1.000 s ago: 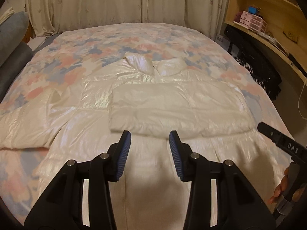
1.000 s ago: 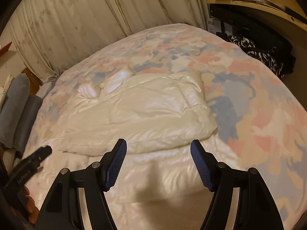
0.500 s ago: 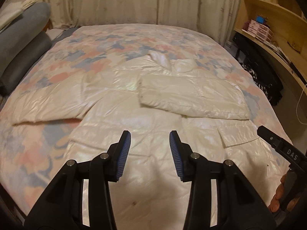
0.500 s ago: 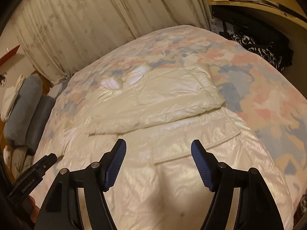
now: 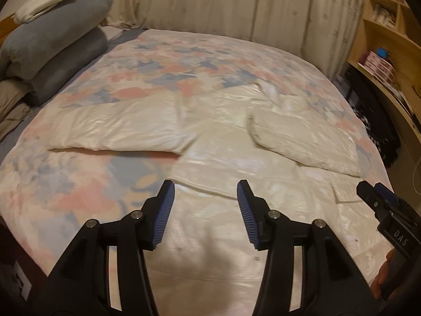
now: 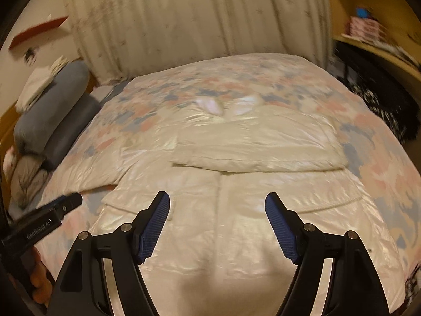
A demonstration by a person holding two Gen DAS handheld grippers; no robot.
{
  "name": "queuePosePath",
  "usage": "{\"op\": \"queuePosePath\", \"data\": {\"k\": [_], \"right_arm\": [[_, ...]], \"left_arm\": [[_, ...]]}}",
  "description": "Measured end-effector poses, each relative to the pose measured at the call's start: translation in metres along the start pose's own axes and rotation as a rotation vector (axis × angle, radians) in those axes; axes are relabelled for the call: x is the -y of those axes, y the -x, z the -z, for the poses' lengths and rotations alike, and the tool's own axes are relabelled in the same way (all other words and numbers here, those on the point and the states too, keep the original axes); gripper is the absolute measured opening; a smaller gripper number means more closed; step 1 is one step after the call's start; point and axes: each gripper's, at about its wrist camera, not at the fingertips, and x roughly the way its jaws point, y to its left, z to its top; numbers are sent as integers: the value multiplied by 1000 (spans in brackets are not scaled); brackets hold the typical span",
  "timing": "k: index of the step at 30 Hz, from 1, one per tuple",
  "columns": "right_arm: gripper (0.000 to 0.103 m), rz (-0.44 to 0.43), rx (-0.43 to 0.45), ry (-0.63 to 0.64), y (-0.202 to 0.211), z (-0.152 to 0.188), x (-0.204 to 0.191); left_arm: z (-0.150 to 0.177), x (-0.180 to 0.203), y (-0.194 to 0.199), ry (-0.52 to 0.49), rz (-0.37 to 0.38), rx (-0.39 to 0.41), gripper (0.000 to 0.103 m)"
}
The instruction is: Fold large clothes
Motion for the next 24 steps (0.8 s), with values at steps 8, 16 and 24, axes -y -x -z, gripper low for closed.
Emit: {"op": "queuePosePath", "data": {"k": [8, 16, 24], "right_arm": [[76, -56, -19, 131, -29, -10, -87], [76, -105, -52, 192, -98, -25, -157], [66, -148, -47, 253, -189, -44, -211]], "left_arm": [[-12, -70, -18, 80, -25, -6, 51], [-26, -142, -73, 204, 41, -43, 60], [-31, -227, -150, 422, 130, -96, 60]]}}
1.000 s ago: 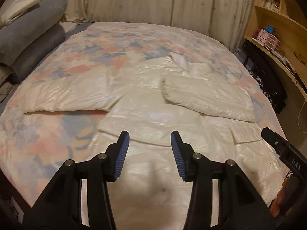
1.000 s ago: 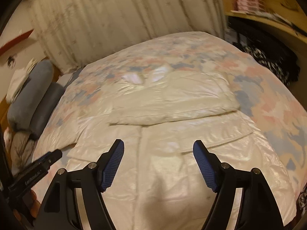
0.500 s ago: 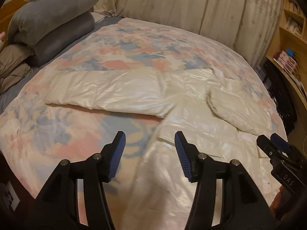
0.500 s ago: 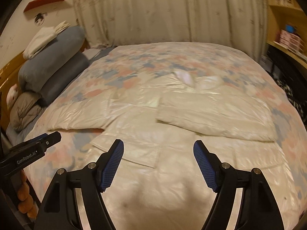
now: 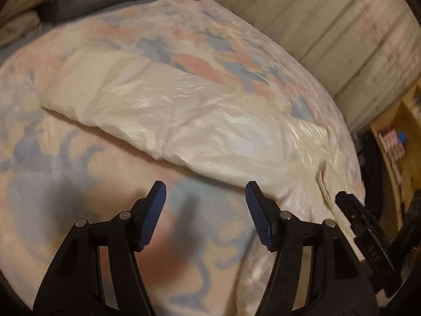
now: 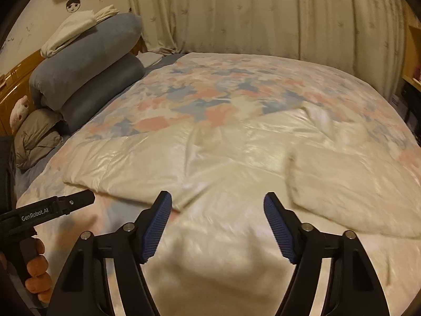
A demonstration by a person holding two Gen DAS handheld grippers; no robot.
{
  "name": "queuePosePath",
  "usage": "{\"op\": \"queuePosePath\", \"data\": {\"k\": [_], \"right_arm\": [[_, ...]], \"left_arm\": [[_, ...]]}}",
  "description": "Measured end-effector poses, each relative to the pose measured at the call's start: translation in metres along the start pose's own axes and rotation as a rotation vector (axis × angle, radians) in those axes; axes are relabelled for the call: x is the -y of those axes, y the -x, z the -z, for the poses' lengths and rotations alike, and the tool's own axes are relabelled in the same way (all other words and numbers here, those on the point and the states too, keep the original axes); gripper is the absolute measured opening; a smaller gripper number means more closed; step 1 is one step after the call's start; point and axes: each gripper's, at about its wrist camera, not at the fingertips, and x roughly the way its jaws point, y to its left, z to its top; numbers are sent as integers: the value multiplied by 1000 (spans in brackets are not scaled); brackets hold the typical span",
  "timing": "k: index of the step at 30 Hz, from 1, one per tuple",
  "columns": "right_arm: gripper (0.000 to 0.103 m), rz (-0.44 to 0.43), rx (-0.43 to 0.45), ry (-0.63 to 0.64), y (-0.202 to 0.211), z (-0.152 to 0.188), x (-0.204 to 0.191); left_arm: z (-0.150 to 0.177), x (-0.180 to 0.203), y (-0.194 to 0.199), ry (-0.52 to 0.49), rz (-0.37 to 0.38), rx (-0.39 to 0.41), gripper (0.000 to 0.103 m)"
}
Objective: Fold large clothes
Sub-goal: 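Grasp the other sleeve with the left gripper and fold it across the body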
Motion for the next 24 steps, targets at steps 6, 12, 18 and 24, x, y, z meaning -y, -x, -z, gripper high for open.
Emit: {"op": "queuePosePath", "data": {"k": [6, 12, 18, 24], "right_arm": [[44, -24, -65, 25, -90, -19, -14], [39, -19, -128, 22, -158, -24, -19], [39, -9, -158, 44, -189, -18, -22], [39, -14, -162, 44, -199, -16, -20]], "left_arm": [[-23, -50, -39, 112, -49, -8, 60], [-46, -81, -65, 177, -59, 31, 60], [-62, -81, -82, 194, -115, 79, 47], [-67, -78, -73, 160, -163, 120, 5]]}}
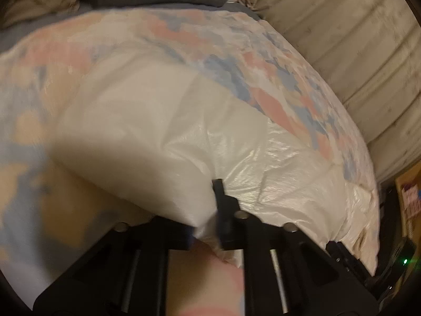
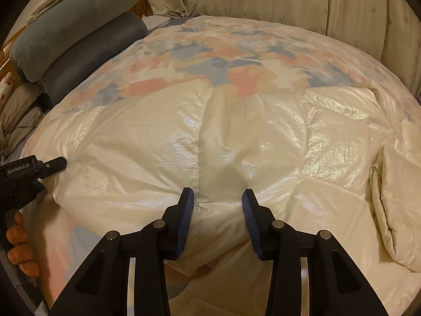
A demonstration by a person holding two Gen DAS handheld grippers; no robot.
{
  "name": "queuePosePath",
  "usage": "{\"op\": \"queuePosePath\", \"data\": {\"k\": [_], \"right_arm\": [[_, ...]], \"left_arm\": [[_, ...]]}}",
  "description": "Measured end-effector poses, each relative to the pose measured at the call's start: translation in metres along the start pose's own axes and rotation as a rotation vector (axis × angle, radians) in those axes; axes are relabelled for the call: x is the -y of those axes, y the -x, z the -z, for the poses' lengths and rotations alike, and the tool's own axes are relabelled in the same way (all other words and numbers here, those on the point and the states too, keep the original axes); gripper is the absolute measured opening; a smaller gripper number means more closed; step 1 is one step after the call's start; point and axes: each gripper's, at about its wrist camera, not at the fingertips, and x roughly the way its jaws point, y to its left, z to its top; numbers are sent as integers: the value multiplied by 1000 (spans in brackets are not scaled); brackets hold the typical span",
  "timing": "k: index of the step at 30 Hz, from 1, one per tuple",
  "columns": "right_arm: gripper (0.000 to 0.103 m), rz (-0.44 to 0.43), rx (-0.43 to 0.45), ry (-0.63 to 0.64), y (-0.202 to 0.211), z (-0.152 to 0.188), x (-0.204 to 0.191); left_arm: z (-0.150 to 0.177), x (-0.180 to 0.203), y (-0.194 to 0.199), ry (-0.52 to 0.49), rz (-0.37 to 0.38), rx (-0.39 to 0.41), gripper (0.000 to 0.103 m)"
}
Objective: Fold large clothes
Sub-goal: 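Grasp the other sleeve with the left gripper and fold it across the body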
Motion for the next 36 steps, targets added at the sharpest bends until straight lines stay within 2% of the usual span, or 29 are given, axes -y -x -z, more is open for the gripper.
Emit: {"op": "queuePosePath", "data": {"k": [4, 9, 15, 20, 24, 29, 34, 36], "right_arm": [[39, 6, -3, 11, -1, 2, 0], [39, -3, 0, 6, 8, 6, 0], [39, -69, 9, -40, 41, 9, 8], [39, -108, 61, -87, 96, 18, 37], [39, -101, 120, -170, 147, 38, 87], [39, -26, 184, -304, 204, 78, 174], [39, 115, 227, -432, 253, 128, 266], [39, 149, 223, -478, 262, 147, 296]], "left_arm": [[-3, 29, 26, -116, -77, 60, 2], [-12, 77, 76, -289, -121, 113, 2], [-8, 143, 144, -453, -127, 191, 2], [11, 213, 196, -572, -84, 252, 2], [47, 286, 224, -674, 0, 282, 2], [108, 376, 226, -791, 126, 260, 2], [193, 455, 186, -890, 242, 171, 2], [225, 471, 159, -911, 252, 121, 2]]}}
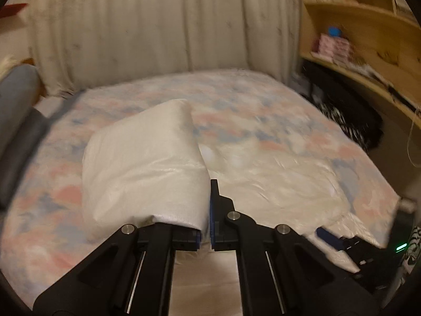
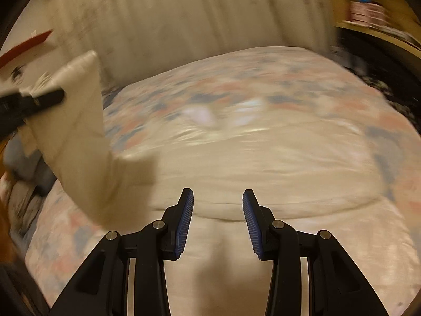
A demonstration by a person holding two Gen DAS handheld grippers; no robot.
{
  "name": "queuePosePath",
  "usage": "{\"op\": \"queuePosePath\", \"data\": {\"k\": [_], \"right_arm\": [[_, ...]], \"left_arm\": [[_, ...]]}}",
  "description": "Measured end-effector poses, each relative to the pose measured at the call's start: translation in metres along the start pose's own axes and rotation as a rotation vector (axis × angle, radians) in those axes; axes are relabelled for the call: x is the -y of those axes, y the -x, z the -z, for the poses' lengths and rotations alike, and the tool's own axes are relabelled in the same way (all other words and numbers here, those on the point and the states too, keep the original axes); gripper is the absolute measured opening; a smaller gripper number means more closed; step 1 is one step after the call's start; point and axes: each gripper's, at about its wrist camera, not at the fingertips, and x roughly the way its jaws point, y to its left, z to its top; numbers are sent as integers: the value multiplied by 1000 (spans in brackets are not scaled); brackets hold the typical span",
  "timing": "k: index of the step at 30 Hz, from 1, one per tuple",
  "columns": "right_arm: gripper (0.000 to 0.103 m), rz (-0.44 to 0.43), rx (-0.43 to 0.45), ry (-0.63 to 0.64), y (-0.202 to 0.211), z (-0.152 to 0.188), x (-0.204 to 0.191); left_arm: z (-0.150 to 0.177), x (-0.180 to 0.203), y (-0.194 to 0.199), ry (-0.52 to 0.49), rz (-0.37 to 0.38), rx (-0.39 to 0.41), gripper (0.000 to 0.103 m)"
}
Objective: Fold large clothes
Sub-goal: 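Grasp the other sleeve with the left gripper and fold it across the body, then open the left gripper to release the second sleeve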
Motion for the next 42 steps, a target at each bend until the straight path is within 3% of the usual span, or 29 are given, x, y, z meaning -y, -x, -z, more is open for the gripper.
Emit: {"op": "queuePosePath", "data": {"k": [5, 8, 11, 15, 20, 24, 28, 34, 42], "right_arm": [[40, 47, -57, -66, -3, 11, 70], [43, 44, -91, -72, -8, 20, 92], [59, 8, -105, -87, -14, 29, 95], [60, -23, -91, -75, -21, 27, 86], [62, -48, -79, -47, -19, 18, 64], [70, -70, -67, 16, -20, 1, 35], [73, -91, -57, 111, -16, -8, -2], [78, -124, -69, 253, -22, -15, -64], [78, -57, -108, 442, -64, -9, -141]], "left_arm": [[49, 48, -87, -24, 51, -178, 5], [74, 54, -118, -2, 118, -282, 20], [83, 53, -121, -3, 146, -275, 28], [81, 42, -110, 17, 218, -253, 53], [75, 4, -70, 47, 248, -198, 57], [79, -30, -31, 104, 204, -179, 58], [72, -68, 1, 197, 48, -202, 58], [71, -110, 34, 313, -110, -215, 58], [91, -136, -2, 364, -175, -257, 59]]}}
